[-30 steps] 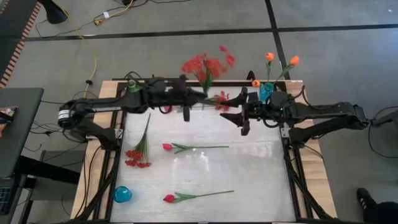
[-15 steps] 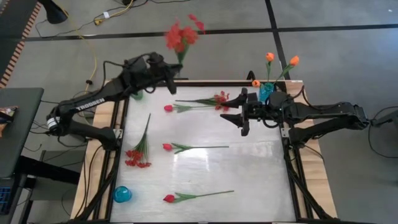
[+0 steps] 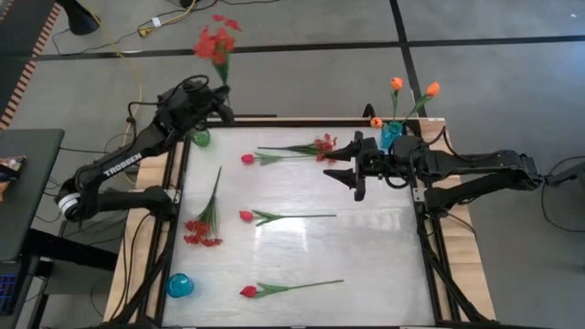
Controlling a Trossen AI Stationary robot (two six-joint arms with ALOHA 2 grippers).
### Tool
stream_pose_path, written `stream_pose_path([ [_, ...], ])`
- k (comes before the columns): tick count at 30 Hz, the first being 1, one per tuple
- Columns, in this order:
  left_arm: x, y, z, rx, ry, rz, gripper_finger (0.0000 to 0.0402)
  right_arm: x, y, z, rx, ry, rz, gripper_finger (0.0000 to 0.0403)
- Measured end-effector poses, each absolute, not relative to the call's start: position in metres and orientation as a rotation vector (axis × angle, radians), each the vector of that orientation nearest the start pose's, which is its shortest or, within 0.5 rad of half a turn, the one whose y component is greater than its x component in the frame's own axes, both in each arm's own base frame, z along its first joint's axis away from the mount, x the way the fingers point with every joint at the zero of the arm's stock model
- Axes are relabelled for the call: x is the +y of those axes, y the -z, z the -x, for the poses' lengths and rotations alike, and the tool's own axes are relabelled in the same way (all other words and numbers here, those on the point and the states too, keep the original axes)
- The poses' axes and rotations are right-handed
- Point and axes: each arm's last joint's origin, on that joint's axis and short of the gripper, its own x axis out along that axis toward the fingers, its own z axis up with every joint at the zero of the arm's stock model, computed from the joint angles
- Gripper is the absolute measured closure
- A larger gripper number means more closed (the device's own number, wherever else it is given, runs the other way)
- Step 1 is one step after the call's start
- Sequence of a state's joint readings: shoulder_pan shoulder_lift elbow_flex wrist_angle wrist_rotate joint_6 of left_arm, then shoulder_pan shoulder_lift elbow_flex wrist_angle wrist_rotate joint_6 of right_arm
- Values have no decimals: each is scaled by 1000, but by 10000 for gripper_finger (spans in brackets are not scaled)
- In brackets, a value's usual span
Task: Sort flowers into vase by color
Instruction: Put the right red flowers into the green vase
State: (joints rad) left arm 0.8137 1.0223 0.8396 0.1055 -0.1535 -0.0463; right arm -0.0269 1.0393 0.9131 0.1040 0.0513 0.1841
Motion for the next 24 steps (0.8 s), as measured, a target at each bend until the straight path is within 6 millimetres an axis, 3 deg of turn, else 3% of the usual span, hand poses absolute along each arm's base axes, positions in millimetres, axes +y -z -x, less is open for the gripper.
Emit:
stream_pose_path([
  [8, 170, -314, -129, 91, -1184, 65, 397, -8, -358, -233, 15, 80, -186, 143],
  [24, 177, -290, -114, 227, -1400, 28, 397, -8, -357, -233, 18, 81, -210, 143],
])
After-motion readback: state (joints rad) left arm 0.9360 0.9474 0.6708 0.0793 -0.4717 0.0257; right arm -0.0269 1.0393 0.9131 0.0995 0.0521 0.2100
